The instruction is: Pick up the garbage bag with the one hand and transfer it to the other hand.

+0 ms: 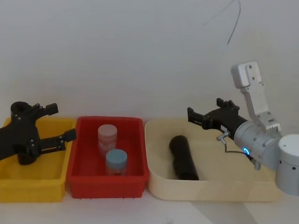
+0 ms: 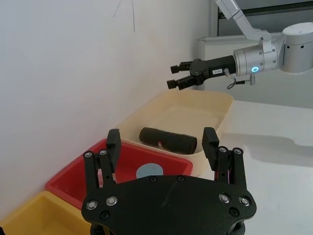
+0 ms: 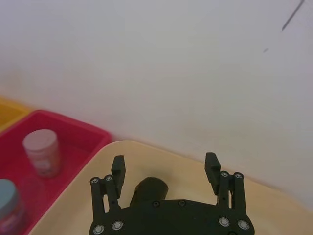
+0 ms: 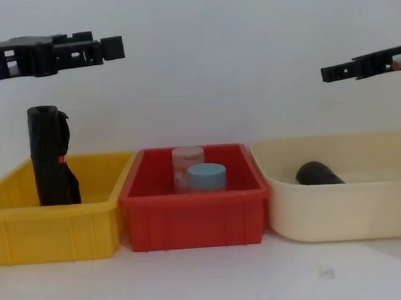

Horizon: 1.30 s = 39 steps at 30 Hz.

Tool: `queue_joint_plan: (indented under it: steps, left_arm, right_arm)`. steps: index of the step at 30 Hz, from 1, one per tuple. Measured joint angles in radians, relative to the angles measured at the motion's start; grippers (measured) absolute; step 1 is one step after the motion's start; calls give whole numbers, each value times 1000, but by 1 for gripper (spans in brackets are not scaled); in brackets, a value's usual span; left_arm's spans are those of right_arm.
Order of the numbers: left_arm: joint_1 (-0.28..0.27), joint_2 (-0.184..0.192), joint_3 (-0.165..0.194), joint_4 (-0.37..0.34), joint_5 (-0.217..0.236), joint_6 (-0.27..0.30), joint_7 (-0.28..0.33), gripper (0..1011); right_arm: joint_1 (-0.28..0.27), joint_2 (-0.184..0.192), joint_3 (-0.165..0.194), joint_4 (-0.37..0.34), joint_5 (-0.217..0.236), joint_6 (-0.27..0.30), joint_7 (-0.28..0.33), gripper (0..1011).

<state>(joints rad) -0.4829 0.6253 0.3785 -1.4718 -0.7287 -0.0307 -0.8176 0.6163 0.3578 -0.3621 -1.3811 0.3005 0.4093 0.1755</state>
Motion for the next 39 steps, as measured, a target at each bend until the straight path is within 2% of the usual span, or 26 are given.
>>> queue_joint_plan:
  steps: [5,11,21,24,31,39]
  left_arm:
    - [4,3,-2,-1,-2,1,3,1001]
    - [7,5,-4,-2,-3,1,5,1001]
    - [9,6,-5,-3,-5,1,7,1001]
    - [9,7,-6,-3,-5,1,8,1001]
    - [10,7,-6,-3,-5,1,8,1002]
    - [11,8,-7,-3,-5,1,9,1001]
  right_arm:
    - [0,3,-6,-6,-29,-9,-19,1001]
    - [-13,14,-23,-29,-47,-9,-15,1001]
    - [-45,28,-75,-88,-64,28,39,1001]
    - [-51,26,-100,-103,-69,47,60,1001]
    - [-48,-6,-171,-117,-84,103,107,1001]
    - [-26,-51,-230,-105,-97,154,141,1001]
